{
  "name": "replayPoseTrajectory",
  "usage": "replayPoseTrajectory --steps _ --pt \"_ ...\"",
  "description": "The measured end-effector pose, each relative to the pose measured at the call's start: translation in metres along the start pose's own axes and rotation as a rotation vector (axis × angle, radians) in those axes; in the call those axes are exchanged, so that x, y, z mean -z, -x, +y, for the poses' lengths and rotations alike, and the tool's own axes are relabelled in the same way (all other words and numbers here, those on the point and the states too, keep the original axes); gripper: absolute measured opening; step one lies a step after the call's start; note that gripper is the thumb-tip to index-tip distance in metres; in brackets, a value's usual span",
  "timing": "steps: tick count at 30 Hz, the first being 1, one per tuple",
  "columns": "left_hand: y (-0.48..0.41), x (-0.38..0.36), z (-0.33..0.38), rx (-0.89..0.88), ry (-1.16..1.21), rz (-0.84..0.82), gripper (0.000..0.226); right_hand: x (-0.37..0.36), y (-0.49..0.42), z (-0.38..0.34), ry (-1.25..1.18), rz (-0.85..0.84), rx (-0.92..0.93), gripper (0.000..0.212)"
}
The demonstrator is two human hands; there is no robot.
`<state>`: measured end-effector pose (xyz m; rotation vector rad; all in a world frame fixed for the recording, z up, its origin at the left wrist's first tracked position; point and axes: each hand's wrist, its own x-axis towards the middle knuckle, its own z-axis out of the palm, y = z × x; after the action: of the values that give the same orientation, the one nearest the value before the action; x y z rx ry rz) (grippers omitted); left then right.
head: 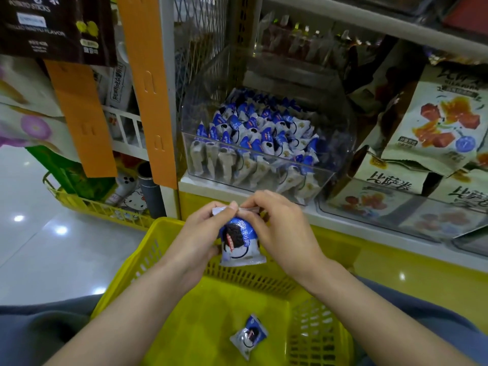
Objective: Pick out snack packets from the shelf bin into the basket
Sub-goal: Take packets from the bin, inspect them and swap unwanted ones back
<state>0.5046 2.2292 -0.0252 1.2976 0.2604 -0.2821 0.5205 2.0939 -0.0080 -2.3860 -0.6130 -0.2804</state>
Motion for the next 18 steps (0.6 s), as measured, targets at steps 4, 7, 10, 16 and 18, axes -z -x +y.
replayPoseTrajectory --steps 4,7,10,16,18 --pt "-0.001 -0.001 -0.001 0.051 -0.023 -0.007 0.028 0.001 -0.005 0.009 -0.358 0.074 -0.381 0.013" --pt "-0.001 -0.003 -0.006 0.007 0.012 0.016 0.025 0.004 -0.008 0.016 -0.743 0.118 -0.673 0.012" --pt "-0.003 -0.002 -0.008 -0.082 0.066 0.135 0.016 0.001 -0.002 0.019 -0.924 0.046 -0.784 0.006" --pt "-0.005 0.001 -0.012 -0.177 -0.002 0.195 0.016 -0.007 0.016 0.016 -0.751 -0.358 -0.806 0.039" --pt "-0.004 0.000 -0.014 -0.228 -0.133 0.198 0.016 -0.006 0.018 0.017 -0.479 -0.417 -0.655 0.055"
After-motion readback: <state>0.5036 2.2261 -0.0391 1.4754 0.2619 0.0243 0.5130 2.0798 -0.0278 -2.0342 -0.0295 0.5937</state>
